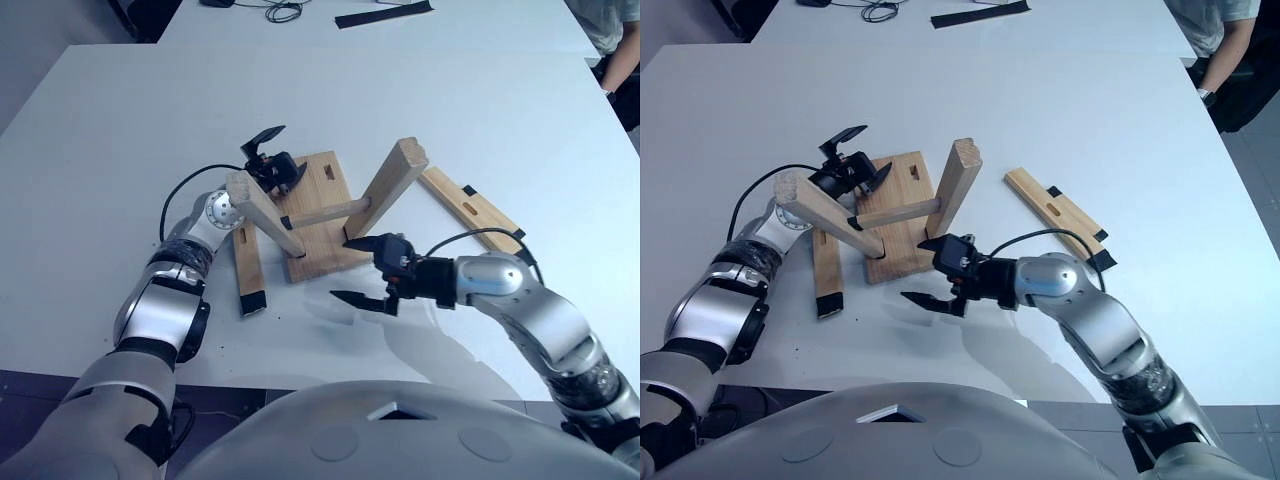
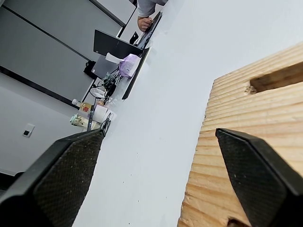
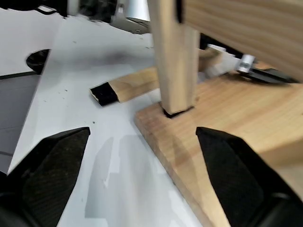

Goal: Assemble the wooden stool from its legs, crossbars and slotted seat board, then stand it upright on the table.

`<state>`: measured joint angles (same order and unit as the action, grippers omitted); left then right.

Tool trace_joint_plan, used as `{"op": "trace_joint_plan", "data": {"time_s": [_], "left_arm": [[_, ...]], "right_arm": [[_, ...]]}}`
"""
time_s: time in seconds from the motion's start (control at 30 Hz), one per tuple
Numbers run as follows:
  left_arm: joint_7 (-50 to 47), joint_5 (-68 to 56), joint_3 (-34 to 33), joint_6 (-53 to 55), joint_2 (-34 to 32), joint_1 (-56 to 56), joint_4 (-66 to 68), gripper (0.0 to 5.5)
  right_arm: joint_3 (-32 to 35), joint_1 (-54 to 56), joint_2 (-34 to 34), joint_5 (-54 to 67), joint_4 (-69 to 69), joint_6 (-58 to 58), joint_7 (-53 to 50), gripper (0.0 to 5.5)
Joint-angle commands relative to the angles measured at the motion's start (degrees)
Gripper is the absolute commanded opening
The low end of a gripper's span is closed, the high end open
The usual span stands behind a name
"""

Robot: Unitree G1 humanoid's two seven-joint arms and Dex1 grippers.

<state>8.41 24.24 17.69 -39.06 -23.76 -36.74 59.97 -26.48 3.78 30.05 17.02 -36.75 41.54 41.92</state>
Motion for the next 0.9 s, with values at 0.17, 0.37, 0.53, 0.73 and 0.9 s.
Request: {"op": "trace_joint_plan", "data": {"time_s": [0.17,0.37,0.53,0.73,0.9], "left_arm": [[1.86,1.70,2.58,-0.09,0.59,0.26,4.40,4.34],[3.48,0.58,2.38,-0.47,0.29,0.66,4.24,4.34],[7.72,-1.51,2.35,-1.81,-1.10,4.15,-0.67,4.34],[15.75,-5.43,2.99,-0.39,-2.98,10.74,-12.93,4.34],[22.01,-9.61,2.55,6.63,-4.44,15.36,-25.60,4.34]], "right_arm": [[-6.70,3.33,-4.50,-11.12,13.87,-4.36,-7.46,4.15],[-6.91,1.37,-2.50,-18.00,18.63,-8.31,-10.18,4.15],[-2.33,-1.81,2.71,-18.82,18.04,-10.02,-8.88,4.15],[4.05,-1.26,5.54,-18.28,20.96,-12.95,-7.94,4.15],[7.44,0.98,4.09,-18.50,24.29,-14.33,-9.25,4.15]]}}
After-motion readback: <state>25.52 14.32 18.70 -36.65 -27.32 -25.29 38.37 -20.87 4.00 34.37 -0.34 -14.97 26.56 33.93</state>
